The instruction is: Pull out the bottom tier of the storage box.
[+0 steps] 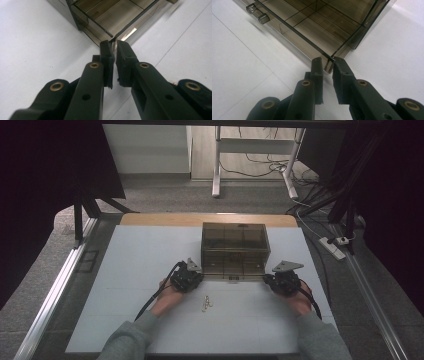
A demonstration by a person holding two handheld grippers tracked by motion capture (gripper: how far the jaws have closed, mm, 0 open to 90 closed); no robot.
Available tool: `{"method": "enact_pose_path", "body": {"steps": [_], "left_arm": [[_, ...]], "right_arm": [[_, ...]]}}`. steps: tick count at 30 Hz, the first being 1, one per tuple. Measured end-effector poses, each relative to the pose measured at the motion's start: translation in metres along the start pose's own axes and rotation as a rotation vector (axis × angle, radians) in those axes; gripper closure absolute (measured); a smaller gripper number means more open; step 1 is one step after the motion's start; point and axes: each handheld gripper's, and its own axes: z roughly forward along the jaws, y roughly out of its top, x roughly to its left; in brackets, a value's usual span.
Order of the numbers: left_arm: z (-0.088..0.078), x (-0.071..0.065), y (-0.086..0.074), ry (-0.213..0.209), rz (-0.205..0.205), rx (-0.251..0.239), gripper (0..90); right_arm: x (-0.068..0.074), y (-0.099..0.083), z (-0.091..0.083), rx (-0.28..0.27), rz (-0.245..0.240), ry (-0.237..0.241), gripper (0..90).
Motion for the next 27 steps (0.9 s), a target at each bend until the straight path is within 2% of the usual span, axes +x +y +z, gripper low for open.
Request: {"method": "enact_pose_path", "body": {"steps": [27], "left_arm": [[-0.0045, -0.0073, -0.0064, -0.017, 0.014, 0.007, 83.5]], "right_arm": [[0.0070, -0.0056, -0.0061, 0.005, -0.014, -0.002, 78.1]]}}
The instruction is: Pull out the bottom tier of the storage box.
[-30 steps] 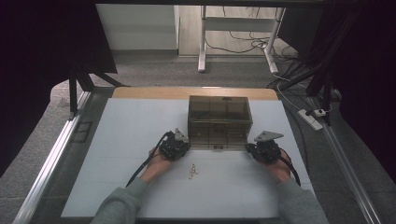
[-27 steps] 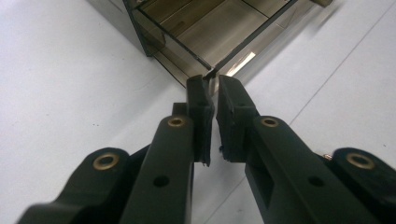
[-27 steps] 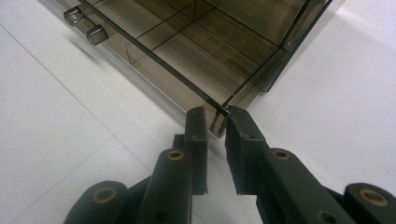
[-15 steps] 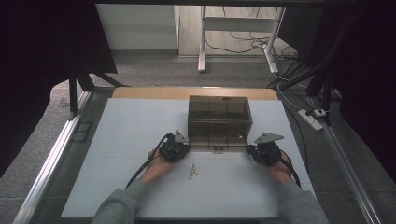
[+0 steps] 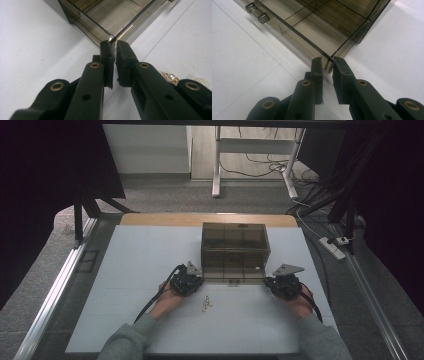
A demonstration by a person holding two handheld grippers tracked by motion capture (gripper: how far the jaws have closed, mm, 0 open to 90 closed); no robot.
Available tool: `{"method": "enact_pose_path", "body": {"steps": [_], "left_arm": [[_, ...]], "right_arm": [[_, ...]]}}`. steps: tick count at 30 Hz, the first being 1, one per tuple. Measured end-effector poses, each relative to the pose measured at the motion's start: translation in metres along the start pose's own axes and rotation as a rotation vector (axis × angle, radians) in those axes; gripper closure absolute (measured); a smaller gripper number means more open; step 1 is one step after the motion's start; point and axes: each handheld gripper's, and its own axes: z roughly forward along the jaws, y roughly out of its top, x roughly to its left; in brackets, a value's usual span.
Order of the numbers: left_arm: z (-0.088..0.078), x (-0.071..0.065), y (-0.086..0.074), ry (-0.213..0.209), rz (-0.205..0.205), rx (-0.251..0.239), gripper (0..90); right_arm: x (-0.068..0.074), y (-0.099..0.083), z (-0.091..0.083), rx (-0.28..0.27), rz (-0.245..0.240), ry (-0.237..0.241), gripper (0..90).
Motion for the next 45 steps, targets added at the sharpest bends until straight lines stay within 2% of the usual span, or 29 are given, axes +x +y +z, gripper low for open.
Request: {"method": "enact_pose_path", "body": {"steps": [33, 45], "left_arm": [[-0.007, -0.006, -0.008, -0.010, 0.013, 0.005, 83.4], [-0.007, -0.008, -0.008, -0.009, 0.014, 0.001, 83.1]], "right_arm": [[0.013, -0.006, -0.010, 0.013, -0.025, -0.003, 78.8], [0.012, -0.008, -0.010, 0.010, -0.024, 0.006, 78.9]]}}
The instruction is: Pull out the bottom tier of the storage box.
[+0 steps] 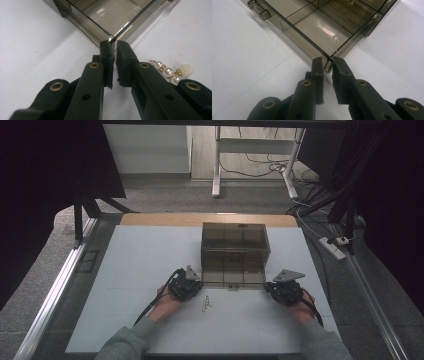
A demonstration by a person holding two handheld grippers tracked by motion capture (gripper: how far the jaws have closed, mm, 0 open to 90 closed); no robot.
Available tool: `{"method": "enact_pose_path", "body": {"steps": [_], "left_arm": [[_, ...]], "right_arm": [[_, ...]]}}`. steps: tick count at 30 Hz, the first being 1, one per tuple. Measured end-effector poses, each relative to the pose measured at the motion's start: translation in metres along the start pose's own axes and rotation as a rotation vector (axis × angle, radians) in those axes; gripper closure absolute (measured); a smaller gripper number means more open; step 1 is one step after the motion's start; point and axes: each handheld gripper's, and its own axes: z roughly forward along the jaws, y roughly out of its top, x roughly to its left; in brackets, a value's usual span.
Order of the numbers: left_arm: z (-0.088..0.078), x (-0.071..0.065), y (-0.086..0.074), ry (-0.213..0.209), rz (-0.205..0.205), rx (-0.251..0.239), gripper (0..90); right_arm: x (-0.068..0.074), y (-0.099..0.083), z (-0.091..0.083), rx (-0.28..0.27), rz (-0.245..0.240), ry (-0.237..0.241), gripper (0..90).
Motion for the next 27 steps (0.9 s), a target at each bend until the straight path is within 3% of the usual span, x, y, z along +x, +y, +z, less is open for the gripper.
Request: {"method": "enact_pose_path", "body": {"steps": [13, 18, 22, 27], "left_arm": [[0.000, 0.000, 0.000, -0.002, 0.003, 0.000, 83.0], [0.002, 0.002, -0.002, -0.014, -0.010, -0.025, 78.5], [-0.002, 0.005, -0.004, 0.060, -0.044, -0.048, 55.5], [-0.015, 0.009, -0.011, 0.061, -0.065, -0.070, 38.2]], "right_arm": [[0.000, 0.000, 0.000, 0.001, -0.001, 0.002, 78.9], [0.000, 0.000, 0.000, 0.000, -0.012, -0.002, 77.9], [-0.002, 0.001, -0.003, -0.029, -0.004, -0.028, 58.1], [-0.006, 0.000, -0.008, -0.061, 0.024, -0.002, 49.5]]}}
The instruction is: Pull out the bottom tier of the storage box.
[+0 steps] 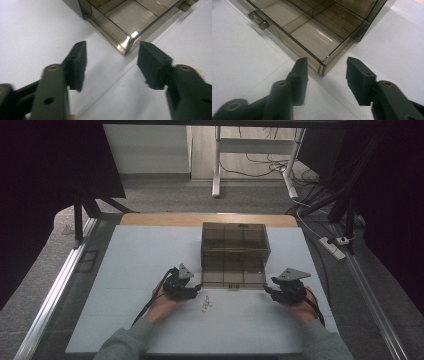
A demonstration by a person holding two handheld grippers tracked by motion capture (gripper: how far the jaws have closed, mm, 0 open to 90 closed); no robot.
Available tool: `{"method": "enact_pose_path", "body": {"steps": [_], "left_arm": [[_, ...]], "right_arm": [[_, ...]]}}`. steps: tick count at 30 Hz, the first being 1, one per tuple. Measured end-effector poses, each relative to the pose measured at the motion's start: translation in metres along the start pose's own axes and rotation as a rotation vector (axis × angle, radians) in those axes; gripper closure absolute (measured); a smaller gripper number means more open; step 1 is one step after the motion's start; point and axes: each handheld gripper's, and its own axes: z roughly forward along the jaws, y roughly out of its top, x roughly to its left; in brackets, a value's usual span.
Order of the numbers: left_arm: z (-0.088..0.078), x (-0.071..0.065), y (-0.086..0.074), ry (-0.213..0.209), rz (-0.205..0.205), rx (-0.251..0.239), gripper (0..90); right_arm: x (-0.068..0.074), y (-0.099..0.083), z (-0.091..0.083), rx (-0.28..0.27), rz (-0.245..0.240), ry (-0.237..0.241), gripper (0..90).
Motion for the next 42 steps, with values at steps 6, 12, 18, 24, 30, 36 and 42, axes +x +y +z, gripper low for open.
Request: {"method": "enact_pose_path", "body": {"steps": [6, 12, 18, 24, 30, 36, 42], "left_arm": [[-0.031, 0.006, -0.022, 0.004, -0.025, -0.032, 29.4], [-0.056, 0.012, -0.049, 0.012, -0.064, -0.039, 27.2], [-0.066, 0.016, -0.062, 0.022, -0.086, -0.049, 26.1], [-0.074, 0.021, -0.071, 0.013, -0.108, -0.053, 24.9], [-0.080, 0.029, -0.078, 0.023, -0.134, -0.050, 23.7], [-0.085, 0.029, -0.083, 0.022, -0.152, -0.053, 22.4], [-0.087, 0.031, -0.085, 0.016, -0.167, -0.049, 21.8]], "right_arm": [[0.005, 0.000, -0.006, -0.033, -0.007, 0.010, 42.7], [0.009, -0.001, -0.012, -0.069, 0.003, 0.019, 40.6], [0.012, -0.001, -0.015, -0.083, 0.001, 0.025, 39.7], [0.013, 0.001, -0.017, -0.118, 0.019, 0.050, 39.6], [0.015, 0.003, -0.019, -0.146, 0.038, 0.081, 39.7], [0.020, 0.005, -0.018, -0.131, 0.003, 0.090, 39.6], [0.026, 0.008, -0.018, -0.119, -0.021, 0.095, 39.5]]}}
